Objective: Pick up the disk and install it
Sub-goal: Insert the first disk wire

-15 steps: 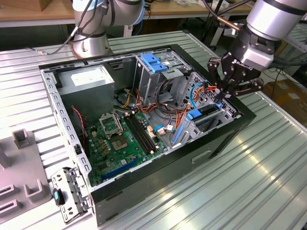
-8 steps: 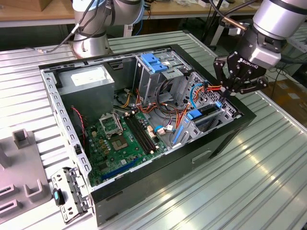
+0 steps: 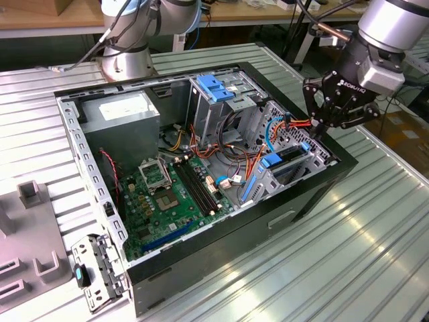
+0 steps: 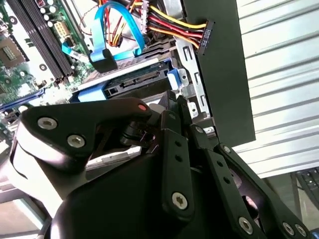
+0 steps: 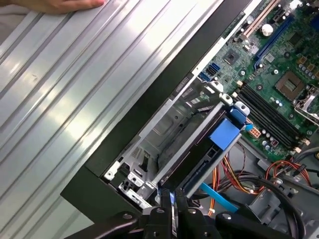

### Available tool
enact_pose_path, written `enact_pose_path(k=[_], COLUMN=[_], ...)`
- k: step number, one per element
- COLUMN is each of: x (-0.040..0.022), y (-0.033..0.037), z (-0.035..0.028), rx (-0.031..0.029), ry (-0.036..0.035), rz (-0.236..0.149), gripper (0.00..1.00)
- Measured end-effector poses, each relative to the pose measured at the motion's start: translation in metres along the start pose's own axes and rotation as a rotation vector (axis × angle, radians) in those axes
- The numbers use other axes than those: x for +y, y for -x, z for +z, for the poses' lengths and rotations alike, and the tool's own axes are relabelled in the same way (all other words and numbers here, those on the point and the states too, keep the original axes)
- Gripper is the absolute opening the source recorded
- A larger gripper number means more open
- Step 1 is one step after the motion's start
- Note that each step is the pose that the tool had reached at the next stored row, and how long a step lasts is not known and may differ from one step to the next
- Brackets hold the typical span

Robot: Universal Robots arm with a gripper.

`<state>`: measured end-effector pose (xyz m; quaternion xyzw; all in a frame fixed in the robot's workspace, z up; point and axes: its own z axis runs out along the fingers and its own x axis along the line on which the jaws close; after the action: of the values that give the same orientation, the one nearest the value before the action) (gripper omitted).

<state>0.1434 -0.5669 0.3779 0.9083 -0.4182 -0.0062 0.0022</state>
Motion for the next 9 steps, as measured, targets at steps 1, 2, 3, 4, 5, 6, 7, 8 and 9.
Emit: enact_pose_path(k=[1,2,3,4,5,6,7,8,9], x=[-0.0005,-0.0015,-0.0027,-0.0063,-0.0082,-0.0101,-0.0122,-0.0138,-0.015], y=[0.0005,0.0015,0.0027,0.0067,0.0086,0.0104,0.0123,0.0135,0.0142], z=[-0.001,-0.0024,-0.0027,-0.0027,-0.0027,-0.0027,-0.0027,-0.0027,-0.0027], rx=[0.0,0.0003,0.0003,0.0022,0.0026,0.0029,0.0028,0.0029,0.003], ry=[0.0,0.0003,0.0003,0.0019,0.0023,0.0025,0.0025,0.0026,0.0026], rz=[-0.003,-0.007,-0.009,-0.01,-0.011,-0.013,-0.014,-0.015,-0.018], gripper=[0.17,0.17,0.17,0.18,0.25,0.25,0.25,0.25,0.25])
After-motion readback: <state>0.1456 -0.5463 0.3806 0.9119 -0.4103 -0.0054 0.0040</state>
